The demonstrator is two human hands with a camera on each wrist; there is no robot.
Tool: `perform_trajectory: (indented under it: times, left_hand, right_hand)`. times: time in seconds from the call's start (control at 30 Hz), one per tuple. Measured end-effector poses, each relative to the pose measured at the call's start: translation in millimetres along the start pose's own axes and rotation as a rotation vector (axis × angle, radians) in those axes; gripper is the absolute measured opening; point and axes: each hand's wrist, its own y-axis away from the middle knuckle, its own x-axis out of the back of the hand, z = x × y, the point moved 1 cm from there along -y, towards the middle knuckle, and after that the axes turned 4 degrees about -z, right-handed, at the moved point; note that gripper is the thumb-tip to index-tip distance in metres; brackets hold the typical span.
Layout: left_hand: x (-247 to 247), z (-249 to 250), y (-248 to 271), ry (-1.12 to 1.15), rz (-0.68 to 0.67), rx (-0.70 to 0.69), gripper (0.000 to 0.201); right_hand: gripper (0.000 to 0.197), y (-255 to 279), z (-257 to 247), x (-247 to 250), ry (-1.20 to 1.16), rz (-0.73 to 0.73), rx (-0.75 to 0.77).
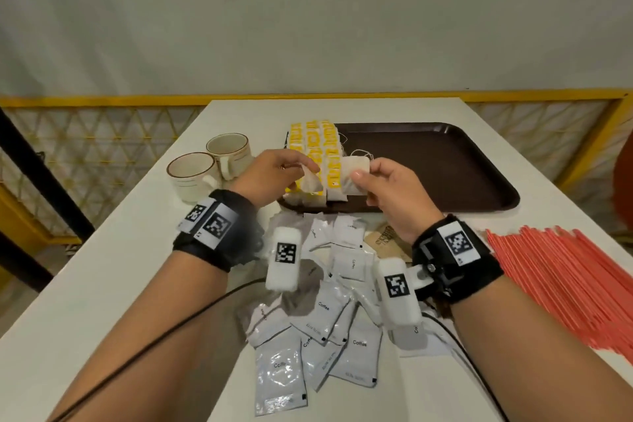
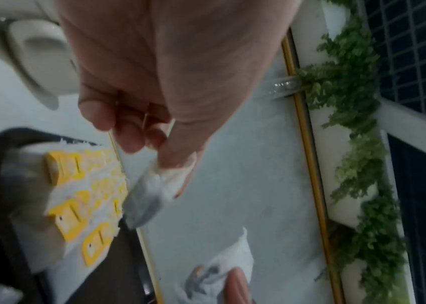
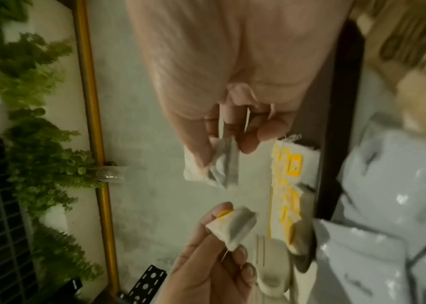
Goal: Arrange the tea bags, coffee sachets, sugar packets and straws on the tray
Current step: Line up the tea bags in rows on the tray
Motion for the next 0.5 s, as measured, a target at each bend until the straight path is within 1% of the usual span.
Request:
perform_trajectory:
  times: [0.1, 0.17, 0.23, 0.27, 0.33, 0.4, 0.47, 0.5]
  left_hand:
    - [-18, -5, -4, 0.129, 0.049, 0.058, 0.035]
    - [-27, -8, -5, 0.182, 0.055, 0.074, 0.026]
    - [-33, -10, -6, 0.155, 0.053, 0.030, 0.013]
    - [-34, -11, -7, 0.144, 0.053, -0.009, 0.012]
    - [-33, -13, -10, 0.157, 0.055, -0.043, 0.019]
    - [-32, -16, -16, 0.156, 0.028, -0.027, 0.024]
    - [-33, -15, -25, 0.062, -0.023, -0.019, 0.025]
    - [-35, -14, -30, -0.009, -0.046, -0.028, 0.020]
  right_hand:
    - [0.029, 2, 0, 10, -0.013, 0.034, 0.033]
    - [0.031, 2, 2, 13, -0.057, 0.021, 0.026]
    - [0.033, 1, 4, 15, -0.068, 0.024, 0.007]
    - [0.033, 0, 6, 16, -0.065, 0.031, 0.002]
    - [0.028, 1, 6, 17, -0.052, 0.026, 0.000]
    - [0.018, 2, 5, 17, -0.030, 0.009, -0.004]
    - [0.009, 0, 6, 17, -0.018, 0.013, -0.010]
    - [0.009, -1, 7, 17, -0.016, 0.026, -0.008]
